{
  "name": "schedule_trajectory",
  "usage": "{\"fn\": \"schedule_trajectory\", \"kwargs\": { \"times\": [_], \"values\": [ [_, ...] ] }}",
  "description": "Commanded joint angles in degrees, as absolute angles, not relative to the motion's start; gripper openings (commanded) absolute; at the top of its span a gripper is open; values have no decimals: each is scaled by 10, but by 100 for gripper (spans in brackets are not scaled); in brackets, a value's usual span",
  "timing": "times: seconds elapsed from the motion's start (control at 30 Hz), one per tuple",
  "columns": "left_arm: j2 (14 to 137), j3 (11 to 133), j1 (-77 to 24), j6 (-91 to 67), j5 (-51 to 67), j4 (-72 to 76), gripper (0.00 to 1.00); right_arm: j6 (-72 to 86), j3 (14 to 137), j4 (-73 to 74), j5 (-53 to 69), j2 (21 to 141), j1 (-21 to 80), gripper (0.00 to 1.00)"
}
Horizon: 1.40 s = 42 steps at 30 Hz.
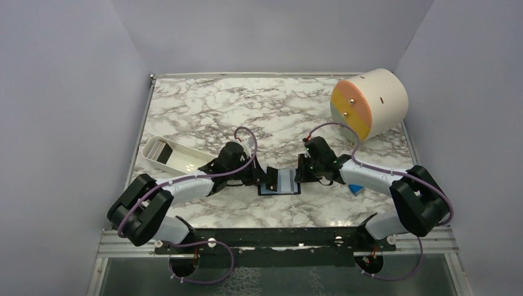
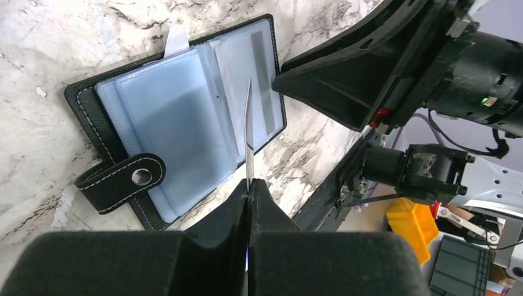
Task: Put the credit cards into the card holder
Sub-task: Insert the credit card into the card holder.
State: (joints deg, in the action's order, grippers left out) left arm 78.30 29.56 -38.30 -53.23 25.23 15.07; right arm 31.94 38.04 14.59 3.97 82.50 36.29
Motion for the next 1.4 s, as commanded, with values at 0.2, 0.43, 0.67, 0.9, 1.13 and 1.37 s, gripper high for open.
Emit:
{"fn": "schedule_trajectory", "kwargs": {
  "times": [0.2,0.43,0.67,0.9,1.13,1.37],
  "values": [
    [824,297,-392,-534,268,204,0,325,369,143,49,818,362,24],
    [843,291,-392,-535,270,217,0,325,369,144,49,817,362,24],
    [861,290,-392,-544,279,237,0,324,370,143,49,820,362,24],
    [876,288,-394,-550,283,248,0,324,369,142,49,821,362,24],
    [895,286,-394,-560,281,261,0,324,370,144,47,821,362,24],
    [909,285,-395,-572,277,267,0,323,370,146,44,822,362,24]
  ]
}}
